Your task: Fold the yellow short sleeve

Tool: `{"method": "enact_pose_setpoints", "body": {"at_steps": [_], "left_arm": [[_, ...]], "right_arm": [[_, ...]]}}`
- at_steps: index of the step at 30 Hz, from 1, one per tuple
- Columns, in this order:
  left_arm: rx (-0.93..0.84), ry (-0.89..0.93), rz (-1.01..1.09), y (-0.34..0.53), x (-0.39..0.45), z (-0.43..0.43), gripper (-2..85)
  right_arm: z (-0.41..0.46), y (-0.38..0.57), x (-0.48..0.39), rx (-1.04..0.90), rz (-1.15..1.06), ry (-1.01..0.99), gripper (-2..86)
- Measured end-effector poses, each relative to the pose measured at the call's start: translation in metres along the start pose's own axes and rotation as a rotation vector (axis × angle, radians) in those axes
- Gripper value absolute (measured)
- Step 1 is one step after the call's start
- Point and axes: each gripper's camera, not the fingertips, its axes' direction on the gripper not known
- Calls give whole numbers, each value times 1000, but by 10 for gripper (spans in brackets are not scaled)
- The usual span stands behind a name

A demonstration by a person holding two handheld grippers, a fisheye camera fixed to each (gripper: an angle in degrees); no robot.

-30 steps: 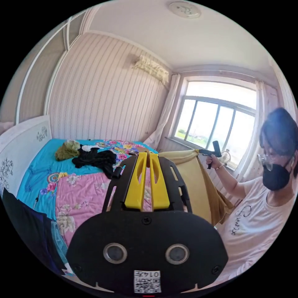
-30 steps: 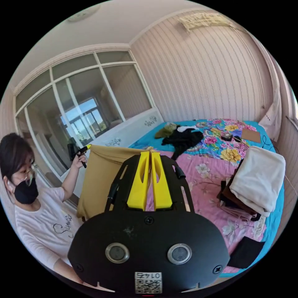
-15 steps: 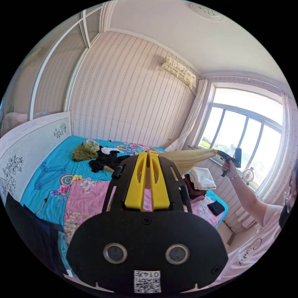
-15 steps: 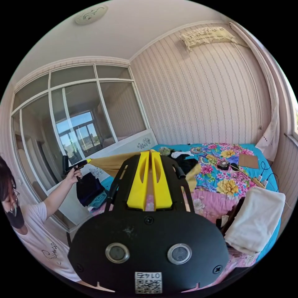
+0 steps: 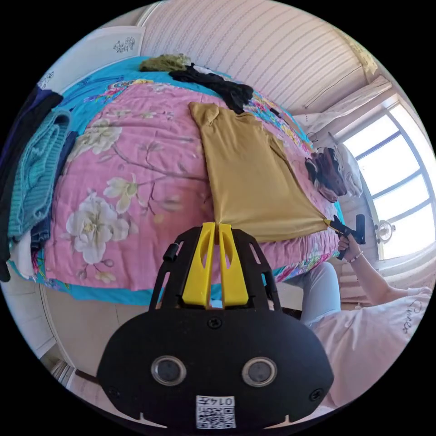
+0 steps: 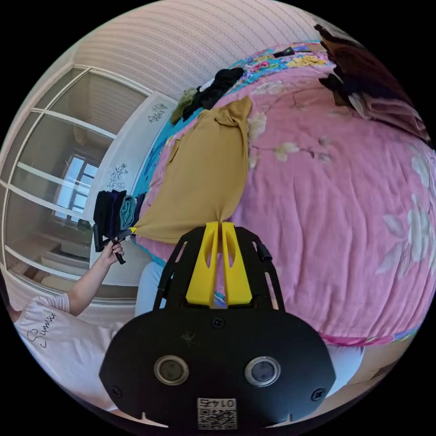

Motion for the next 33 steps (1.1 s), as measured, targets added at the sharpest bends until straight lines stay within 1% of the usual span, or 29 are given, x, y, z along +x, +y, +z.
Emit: {"method": "enact_pose_setpoints", "body": {"at_steps": [3,14,16,19,21,23,25,27,31,33], "left_arm": [[-53,-33,22,16,-4,19,-10],[-104,-48,20,38,-18,51,-9],[-112,-55,8,35,-22,61,-8],[-110,-51,-21,27,-26,77,-4],[-99,-119,-8,24,-25,80,-3],[-90,-134,-12,26,-28,78,-2],[-63,-112,-43,29,-32,73,-3],[2,-64,-59,34,-32,62,-4],[67,-40,-23,34,-19,53,-4],[88,-31,51,24,-4,54,-3]], "right_arm": [[19,26,2,-90,-5,59,2],[54,67,-6,-215,27,80,4],[64,75,-6,-210,48,74,4],[72,84,-6,-152,106,65,5],[75,90,-6,-144,140,65,5],[74,95,-7,-156,145,94,5],[71,101,-7,-157,148,126,4],[63,109,-8,-139,161,169,2],[50,116,-17,-77,131,202,3],[46,112,-33,-45,46,239,7]]}}
